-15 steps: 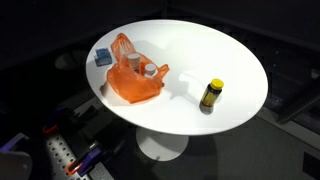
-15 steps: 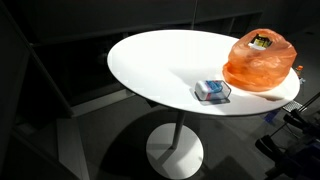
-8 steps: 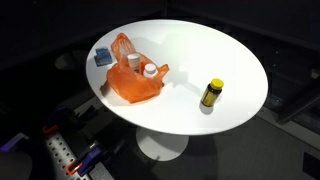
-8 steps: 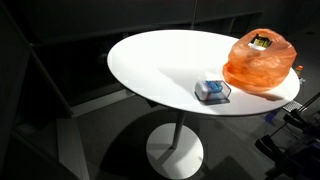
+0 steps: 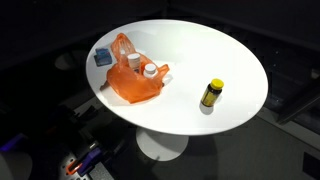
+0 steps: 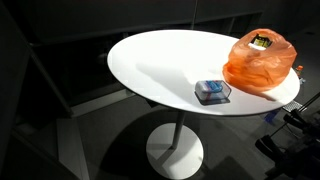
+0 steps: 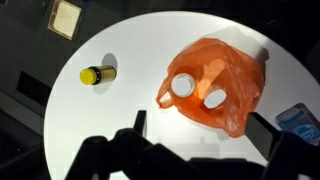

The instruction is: Pick up the blue box from the table and put it in the plastic bag

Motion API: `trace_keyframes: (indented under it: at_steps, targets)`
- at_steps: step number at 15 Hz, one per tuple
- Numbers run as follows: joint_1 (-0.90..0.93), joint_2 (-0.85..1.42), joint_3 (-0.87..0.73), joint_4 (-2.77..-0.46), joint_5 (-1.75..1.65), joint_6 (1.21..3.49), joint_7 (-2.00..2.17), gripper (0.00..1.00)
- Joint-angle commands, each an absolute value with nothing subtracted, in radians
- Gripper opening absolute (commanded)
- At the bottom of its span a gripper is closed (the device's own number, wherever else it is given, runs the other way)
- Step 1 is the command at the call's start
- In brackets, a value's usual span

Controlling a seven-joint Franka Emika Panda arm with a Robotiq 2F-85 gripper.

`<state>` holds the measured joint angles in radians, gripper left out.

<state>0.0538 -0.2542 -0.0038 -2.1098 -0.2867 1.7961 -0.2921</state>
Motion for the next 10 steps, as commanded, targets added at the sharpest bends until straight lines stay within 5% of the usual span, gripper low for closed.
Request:
trace_keyframes:
  at_steps: [1,10]
  targets:
    - [0.078,-0.174,-0.001,-2.058,-0.278,1.875,-0.451,1.00]
    - [0.086,-0.127,0.008,-2.064,-0.224,1.995,-0.768,1.00]
